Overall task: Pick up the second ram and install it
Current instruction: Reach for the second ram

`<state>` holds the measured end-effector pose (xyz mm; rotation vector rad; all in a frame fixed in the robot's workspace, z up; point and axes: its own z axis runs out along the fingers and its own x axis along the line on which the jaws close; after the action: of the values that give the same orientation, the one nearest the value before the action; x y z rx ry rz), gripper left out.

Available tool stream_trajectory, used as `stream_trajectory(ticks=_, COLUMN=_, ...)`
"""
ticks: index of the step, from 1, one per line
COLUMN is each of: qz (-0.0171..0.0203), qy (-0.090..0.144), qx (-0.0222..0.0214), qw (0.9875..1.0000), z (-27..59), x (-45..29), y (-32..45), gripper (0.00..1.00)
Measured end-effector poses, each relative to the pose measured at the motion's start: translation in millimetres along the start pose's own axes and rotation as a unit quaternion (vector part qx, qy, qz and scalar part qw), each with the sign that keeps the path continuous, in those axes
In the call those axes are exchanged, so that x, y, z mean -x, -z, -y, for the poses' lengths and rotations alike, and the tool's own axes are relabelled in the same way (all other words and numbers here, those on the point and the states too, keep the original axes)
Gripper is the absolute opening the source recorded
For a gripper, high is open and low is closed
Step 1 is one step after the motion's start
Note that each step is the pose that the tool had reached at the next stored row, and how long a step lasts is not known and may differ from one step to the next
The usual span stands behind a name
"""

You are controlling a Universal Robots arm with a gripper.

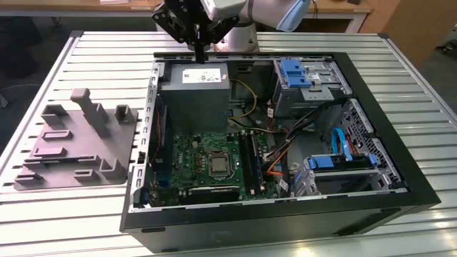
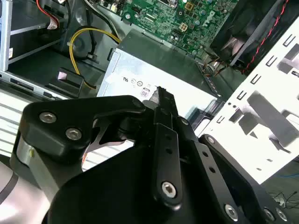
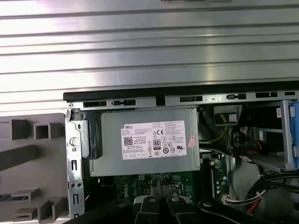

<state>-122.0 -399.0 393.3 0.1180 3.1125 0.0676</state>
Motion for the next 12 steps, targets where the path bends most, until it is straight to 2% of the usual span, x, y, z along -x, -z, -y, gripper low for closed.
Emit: stream_trajectory(ticks=12, qz=0.0, qy=0.0, qx=0.0, qw=1.0, z=0.1, x=-1.7, y=0.0, gripper=0.1)
